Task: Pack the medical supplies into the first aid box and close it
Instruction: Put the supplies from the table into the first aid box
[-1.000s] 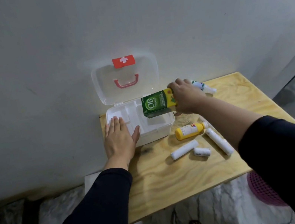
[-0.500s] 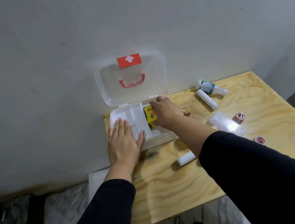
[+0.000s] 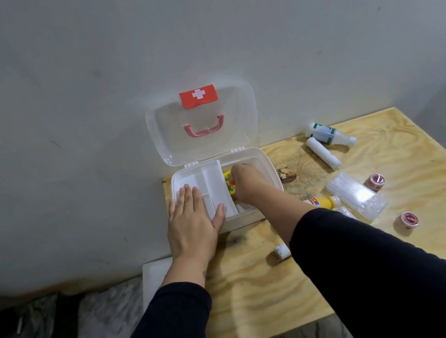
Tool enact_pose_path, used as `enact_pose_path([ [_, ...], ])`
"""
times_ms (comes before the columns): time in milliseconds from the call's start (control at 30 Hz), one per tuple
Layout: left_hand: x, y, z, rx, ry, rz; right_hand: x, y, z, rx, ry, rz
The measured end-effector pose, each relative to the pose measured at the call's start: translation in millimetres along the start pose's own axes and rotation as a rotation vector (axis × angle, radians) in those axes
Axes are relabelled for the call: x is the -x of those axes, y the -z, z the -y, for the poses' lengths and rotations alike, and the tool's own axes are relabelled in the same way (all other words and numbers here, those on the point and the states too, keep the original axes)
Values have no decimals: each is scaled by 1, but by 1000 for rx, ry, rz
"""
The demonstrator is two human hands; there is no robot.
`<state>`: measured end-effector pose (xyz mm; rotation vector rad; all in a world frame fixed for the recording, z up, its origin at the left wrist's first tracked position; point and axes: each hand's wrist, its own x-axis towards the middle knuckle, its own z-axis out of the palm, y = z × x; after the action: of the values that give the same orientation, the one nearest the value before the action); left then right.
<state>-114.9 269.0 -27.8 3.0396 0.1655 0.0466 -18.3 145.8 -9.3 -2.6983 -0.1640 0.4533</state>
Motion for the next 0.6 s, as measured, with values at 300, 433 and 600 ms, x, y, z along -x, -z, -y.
enact_pose_path([
  [300,0,3,-1,-5,4,34,26,42,-29,-179,115,-161],
  [433,-1,3,1,2,6,44,52,70,-69,-202,86,-323],
  [600,-1,1,1,7,10,31,85,77,-146,-101,-113,-306],
])
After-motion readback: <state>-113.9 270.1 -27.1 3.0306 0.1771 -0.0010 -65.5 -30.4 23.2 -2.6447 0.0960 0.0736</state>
